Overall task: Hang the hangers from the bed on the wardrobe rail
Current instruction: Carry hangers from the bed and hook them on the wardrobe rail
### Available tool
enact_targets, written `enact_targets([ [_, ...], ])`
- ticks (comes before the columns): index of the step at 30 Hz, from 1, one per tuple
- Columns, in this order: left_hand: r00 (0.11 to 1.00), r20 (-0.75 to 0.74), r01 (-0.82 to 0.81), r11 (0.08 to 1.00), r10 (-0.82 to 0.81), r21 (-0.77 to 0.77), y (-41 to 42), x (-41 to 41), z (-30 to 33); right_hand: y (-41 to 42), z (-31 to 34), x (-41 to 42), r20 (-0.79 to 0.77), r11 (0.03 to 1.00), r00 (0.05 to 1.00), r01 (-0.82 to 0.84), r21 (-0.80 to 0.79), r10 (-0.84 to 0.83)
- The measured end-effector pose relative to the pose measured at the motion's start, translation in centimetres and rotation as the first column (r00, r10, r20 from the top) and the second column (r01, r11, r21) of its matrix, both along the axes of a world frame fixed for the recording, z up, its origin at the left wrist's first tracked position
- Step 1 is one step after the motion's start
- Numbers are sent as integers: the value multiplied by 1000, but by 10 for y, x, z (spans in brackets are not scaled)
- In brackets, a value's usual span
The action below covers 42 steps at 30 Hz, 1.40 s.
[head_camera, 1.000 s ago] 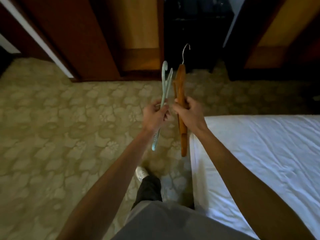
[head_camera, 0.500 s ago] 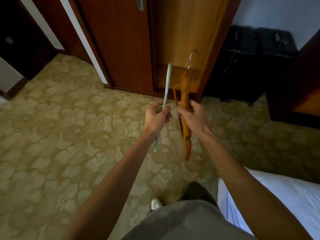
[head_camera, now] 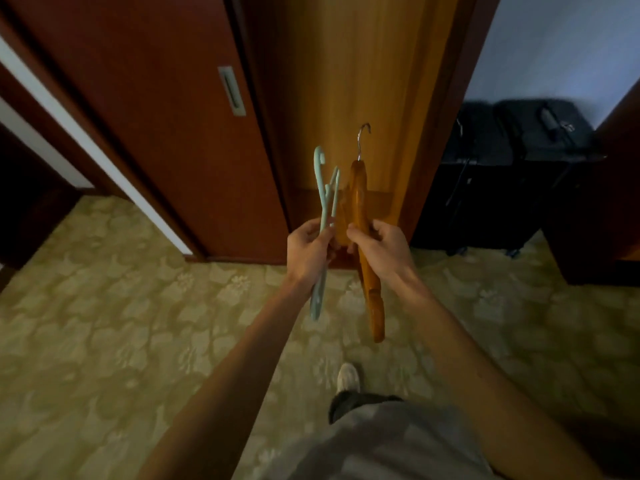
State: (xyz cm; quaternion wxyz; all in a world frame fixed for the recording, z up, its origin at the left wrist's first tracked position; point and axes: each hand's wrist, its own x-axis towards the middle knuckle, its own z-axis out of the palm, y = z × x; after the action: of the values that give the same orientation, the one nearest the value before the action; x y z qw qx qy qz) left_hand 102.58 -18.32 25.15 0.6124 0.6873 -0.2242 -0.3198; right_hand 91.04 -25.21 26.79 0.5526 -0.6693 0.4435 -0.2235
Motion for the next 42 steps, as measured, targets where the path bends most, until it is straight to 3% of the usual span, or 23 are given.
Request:
enact_targets([
  [16,996,84,-16,995,25,-103,-246,229,91,-242,78,215,69,997,997,30,-71,-25],
  [23,993,88,102,971,-84,-217,-364,333,159,-343,154,321,52,972,996,84,-221,-74],
  [27,965,188,225,948,-184,-225,-423,382,222,-399,217,365,57,954,994,104,-281,-91],
  [35,935,226,344,860,-274,-377,-511,419,329,-490,326,397,165,859,968,243,-451,-188],
  [42,954,195,297,815,-229,-498,-579,418,401,-552,387,414,293,818,945,280,-503,-143],
])
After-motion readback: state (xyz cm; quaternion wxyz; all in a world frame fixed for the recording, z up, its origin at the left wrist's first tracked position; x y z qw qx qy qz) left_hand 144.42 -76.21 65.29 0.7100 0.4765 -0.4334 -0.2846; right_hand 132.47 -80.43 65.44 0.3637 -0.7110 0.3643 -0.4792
